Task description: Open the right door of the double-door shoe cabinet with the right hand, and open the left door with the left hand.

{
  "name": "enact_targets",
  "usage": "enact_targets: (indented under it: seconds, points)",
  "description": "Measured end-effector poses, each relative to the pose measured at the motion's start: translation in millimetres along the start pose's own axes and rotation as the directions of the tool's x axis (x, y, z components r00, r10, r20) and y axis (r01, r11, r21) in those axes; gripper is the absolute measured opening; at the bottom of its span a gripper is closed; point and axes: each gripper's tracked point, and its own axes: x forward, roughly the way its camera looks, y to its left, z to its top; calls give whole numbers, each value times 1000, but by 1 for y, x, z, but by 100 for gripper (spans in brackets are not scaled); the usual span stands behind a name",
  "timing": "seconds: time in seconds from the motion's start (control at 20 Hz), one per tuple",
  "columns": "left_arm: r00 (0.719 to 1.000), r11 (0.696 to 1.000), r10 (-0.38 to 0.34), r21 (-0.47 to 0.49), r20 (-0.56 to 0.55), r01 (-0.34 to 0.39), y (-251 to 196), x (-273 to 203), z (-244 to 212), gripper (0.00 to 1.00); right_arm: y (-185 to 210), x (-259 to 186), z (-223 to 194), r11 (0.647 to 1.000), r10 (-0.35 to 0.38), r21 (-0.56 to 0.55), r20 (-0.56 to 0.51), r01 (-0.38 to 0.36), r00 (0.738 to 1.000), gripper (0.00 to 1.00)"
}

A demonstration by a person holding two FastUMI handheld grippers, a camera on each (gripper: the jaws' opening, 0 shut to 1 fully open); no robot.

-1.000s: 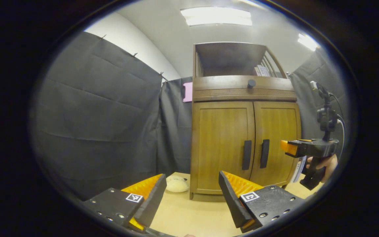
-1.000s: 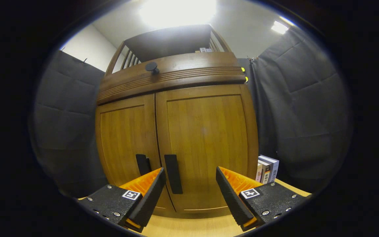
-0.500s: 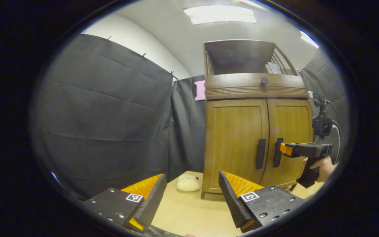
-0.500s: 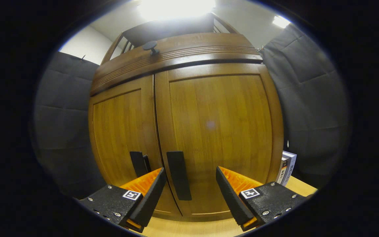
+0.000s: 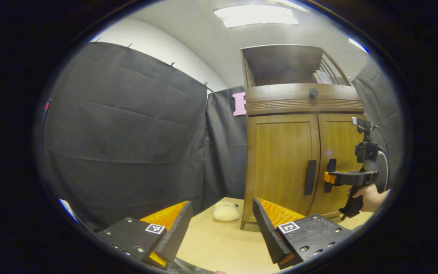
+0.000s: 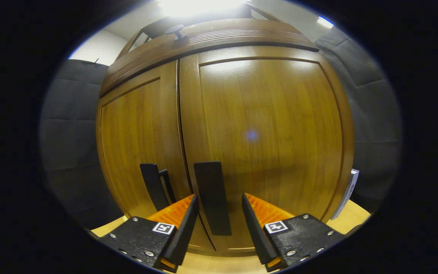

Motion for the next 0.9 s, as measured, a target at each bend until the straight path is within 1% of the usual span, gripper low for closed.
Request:
enact_targets:
  seconds: [0.05, 0.1, 0.2, 0.25, 0.3, 0.45, 0.6, 0.65, 0.75, 0.8, 0.85, 0.9]
  points:
    - [1000, 1000, 3, 2, 0, -3, 0, 0, 0, 91, 0, 1, 0, 1000, -1, -5, 0, 1, 1000, 59]
    - [1000, 1000, 5, 2, 1, -5, 0, 0, 0, 91, 2, 2, 1, 1000, 9, -5, 1, -9, 1000, 52]
    - [1000, 1000, 6, 0, -3, -6, 0, 0, 0, 91, 3, 2, -1, 1000, -3, -26, 1, 3, 1000, 38]
    - [1000, 1000, 3, -1, -7, -3, 0, 0, 0, 91, 3, 2, -2, 999, -3, -42, 3, 3, 1000, 36]
    - [1000, 1000, 2, 0, -8, -2, 0, 0, 0, 96, 3, 2, -1, 999, 1, -50, -1, -1, 1000, 33]
    - [1000, 1000, 0, 1, 0, 0, 2, -2, 5, 96, 3, 1, -2, 998, -3, -59, -17, 2, 1000, 27]
    - [1000, 1000, -4, 0, 8, 4, 3, -4, 7, 96, 3, -1, -2, 998, -20, -63, -31, 18, 999, 23]
    - [1000, 1000, -6, 0, 9, 6, 3, -4, 8, 96, 3, -5, -1, 998, -20, -60, -36, 17, 999, 24]
    - [1000, 1000, -9, -2, 14, 9, 3, -4, 9, 96, 4, -14, -2, 998, -13, -55, -45, 11, 999, 22]
    - [1000, 1000, -13, -5, 16, 13, 2, -3, 8, 96, 4, -19, -3, 999, -9, -54, -48, 6, 999, 24]
    - [1000, 1000, -17, -8, 18, 18, 1, -3, 9, 91, 4, -23, -2, 999, -5, -54, -48, 3, 999, 24]
    - [1000, 1000, -24, -10, 20, 25, 0, -3, 8, 91, 4, -27, -3, 999, -3, -53, -49, 1, 999, 23]
